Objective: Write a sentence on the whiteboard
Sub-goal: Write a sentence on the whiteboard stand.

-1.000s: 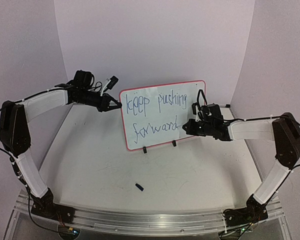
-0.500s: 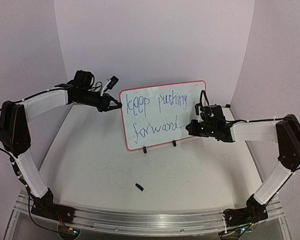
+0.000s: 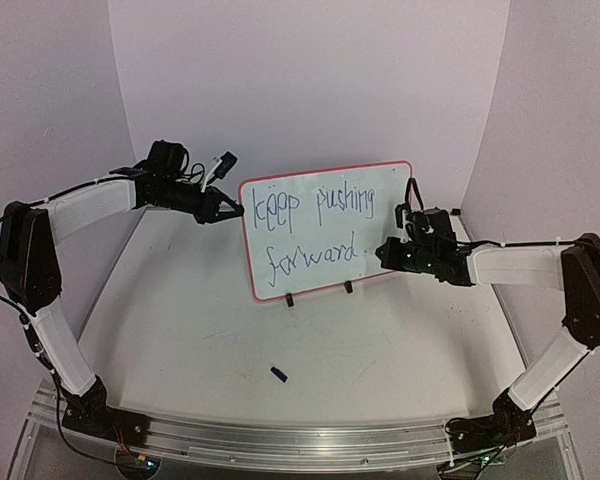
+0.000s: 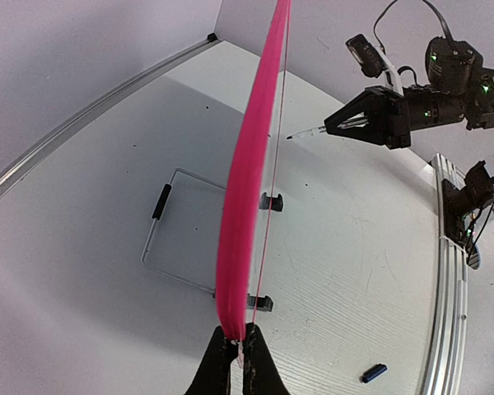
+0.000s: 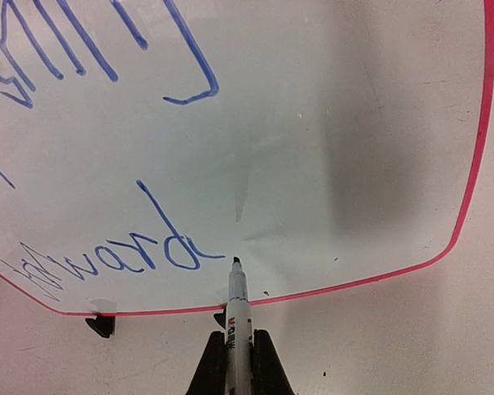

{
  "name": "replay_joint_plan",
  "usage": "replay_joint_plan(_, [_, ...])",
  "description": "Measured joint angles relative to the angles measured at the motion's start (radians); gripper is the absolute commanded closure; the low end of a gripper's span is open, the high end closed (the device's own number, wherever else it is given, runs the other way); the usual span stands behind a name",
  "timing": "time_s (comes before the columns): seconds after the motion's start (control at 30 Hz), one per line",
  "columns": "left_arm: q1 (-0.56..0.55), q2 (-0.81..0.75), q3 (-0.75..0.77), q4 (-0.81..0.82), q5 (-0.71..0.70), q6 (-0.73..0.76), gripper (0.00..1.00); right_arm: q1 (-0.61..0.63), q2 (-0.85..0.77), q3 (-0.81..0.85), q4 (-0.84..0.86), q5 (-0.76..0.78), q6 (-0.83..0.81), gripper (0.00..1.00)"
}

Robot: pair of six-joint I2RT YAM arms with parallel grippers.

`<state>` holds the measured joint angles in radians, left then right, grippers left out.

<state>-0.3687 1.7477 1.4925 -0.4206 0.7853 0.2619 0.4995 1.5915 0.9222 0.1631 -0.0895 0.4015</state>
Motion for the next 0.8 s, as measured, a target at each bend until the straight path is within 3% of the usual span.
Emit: replay_joint_plan(0.8, [-0.001,0.0,0.0,0.0,0.0,0.0,1.0,0.0,0.068,0.033,0.008,0.015,0.0,1.0])
